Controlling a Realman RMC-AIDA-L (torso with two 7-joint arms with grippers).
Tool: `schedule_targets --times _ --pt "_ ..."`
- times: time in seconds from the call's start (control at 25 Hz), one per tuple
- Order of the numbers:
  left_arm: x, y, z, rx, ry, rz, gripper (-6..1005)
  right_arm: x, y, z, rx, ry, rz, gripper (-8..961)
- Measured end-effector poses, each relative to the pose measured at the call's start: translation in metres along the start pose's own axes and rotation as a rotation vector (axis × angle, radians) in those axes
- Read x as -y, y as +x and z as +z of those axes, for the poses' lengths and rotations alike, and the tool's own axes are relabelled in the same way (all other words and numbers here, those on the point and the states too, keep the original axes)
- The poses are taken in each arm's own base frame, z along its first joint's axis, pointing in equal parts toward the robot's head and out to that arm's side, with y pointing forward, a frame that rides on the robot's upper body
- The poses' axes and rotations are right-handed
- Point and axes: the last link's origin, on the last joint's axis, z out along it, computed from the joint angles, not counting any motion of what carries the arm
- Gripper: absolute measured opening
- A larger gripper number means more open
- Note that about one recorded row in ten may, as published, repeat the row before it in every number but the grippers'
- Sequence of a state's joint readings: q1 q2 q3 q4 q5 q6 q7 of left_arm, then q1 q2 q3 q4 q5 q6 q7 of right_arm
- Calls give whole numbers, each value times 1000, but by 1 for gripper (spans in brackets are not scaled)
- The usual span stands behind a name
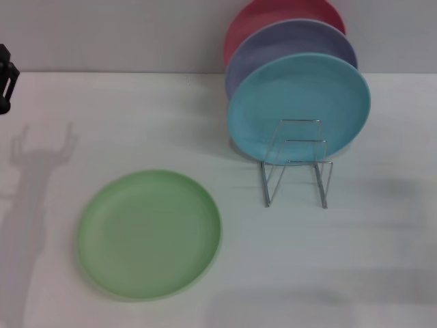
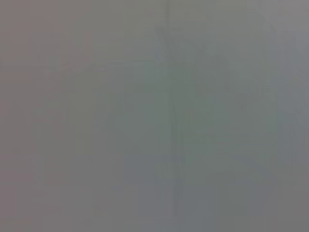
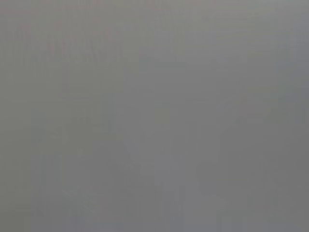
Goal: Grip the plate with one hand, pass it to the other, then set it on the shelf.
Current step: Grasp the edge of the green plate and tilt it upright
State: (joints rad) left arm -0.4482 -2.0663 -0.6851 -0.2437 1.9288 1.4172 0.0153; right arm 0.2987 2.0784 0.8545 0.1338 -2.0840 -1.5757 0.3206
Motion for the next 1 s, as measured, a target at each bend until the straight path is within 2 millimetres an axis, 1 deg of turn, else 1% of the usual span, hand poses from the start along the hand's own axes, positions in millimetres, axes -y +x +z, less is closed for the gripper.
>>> schedule_targets --times 0.12,0.4,0.6,1.0 --pt "1 0 5 1 16 -4 864 0 -1 2 11 5 8 600" --pt "2 6 18 -30 11 24 864 -7 -2 14 28 -10 29 600" --pt "-2 8 23 -37 4 79 864 -9 -2 17 31 -16 30 600" --pt "-6 6 24 -25 0 79 863 -9 -3 20 39 -16 30 600"
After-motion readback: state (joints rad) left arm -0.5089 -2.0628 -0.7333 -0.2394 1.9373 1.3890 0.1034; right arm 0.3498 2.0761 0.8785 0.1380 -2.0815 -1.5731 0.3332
